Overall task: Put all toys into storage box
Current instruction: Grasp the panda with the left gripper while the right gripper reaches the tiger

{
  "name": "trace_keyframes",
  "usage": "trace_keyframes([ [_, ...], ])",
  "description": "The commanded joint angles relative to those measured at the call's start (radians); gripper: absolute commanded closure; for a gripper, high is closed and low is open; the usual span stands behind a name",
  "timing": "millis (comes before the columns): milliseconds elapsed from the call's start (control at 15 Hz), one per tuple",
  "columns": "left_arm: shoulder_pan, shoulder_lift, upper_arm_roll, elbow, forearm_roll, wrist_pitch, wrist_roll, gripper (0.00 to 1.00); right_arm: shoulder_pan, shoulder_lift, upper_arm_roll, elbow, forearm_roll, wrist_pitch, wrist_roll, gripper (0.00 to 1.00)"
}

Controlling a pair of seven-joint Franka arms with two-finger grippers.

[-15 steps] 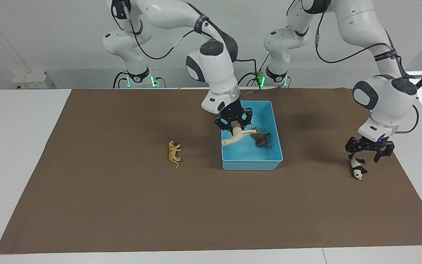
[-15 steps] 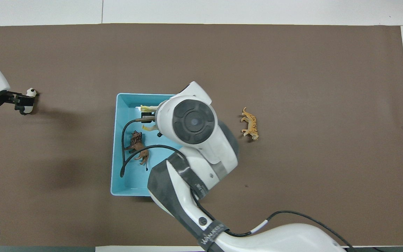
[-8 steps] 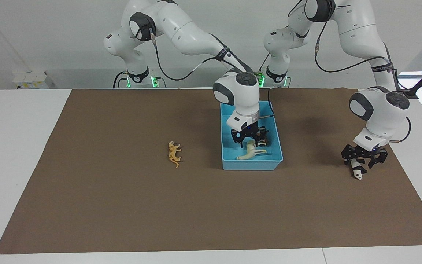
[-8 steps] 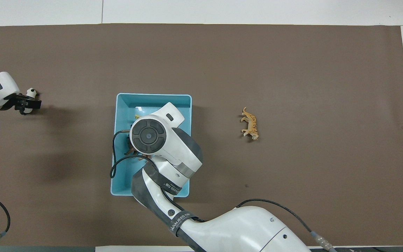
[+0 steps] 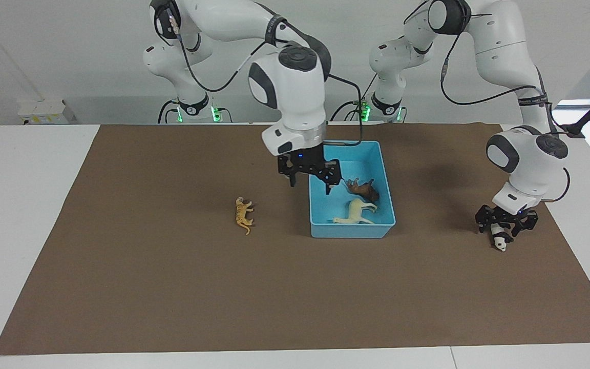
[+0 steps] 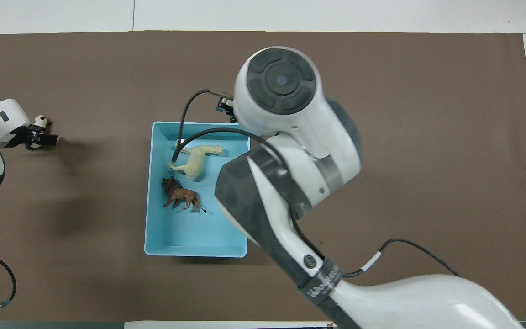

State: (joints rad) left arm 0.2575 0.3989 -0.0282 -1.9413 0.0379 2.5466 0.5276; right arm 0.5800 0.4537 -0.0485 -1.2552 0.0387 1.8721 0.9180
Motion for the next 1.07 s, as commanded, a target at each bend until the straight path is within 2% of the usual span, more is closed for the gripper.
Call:
trace_keyframes([
  [0,-0.003,-0.003,0.001,-0.027,-0.003,0.031,-0.004,0.00,-0.067,-0.056,0.012,-0.174,0.013,0.039,-0.146,0.00],
  [67,-0.006,-0.005,0.001,-0.034,-0.003,0.031,-0.008,0.00,-0.094,-0.087,0.012,-0.273,0.013,0.089,-0.222,0.00],
  [133,-0.012,-0.006,0.001,-0.039,-0.003,0.029,-0.017,0.06,-0.121,-0.128,0.013,-0.397,0.015,0.195,-0.287,0.00],
  [200,-0.015,-0.006,0.001,-0.042,-0.003,0.029,-0.026,0.19,-0.130,-0.173,0.013,-0.537,0.015,0.302,-0.329,0.00],
  [267,-0.023,-0.008,0.001,-0.042,-0.003,0.027,-0.027,0.37,-0.134,-0.206,0.013,-0.652,0.015,0.396,-0.353,0.00],
  [333,-0.026,-0.006,0.001,-0.047,-0.003,0.026,-0.028,0.52,-0.140,-0.222,0.012,-0.721,0.015,0.447,-0.387,0.00],
  [467,-0.032,-0.008,0.001,-0.050,-0.003,0.015,-0.028,0.87,-0.167,-0.222,0.012,-0.768,0.015,0.473,-0.429,0.00],
  [533,-0.033,-0.008,0.001,-0.045,-0.003,0.012,-0.029,1.00,-0.175,-0.216,0.012,-0.770,0.015,0.473,-0.429,0.00],
  [600,-0.033,-0.008,0.001,-0.030,-0.003,-0.003,-0.035,1.00,-0.183,-0.208,0.012,-0.773,0.015,0.478,-0.429,0.00],
  [800,-0.075,-0.017,-0.004,0.082,-0.003,-0.156,-0.098,1.00,-0.180,-0.170,0.012,-0.790,0.015,0.556,-0.424,0.00],
  [1000,-0.157,-0.136,-0.007,0.111,-0.006,-0.355,-0.234,1.00,-0.170,-0.164,0.012,-0.802,0.013,0.562,-0.430,0.00],
])
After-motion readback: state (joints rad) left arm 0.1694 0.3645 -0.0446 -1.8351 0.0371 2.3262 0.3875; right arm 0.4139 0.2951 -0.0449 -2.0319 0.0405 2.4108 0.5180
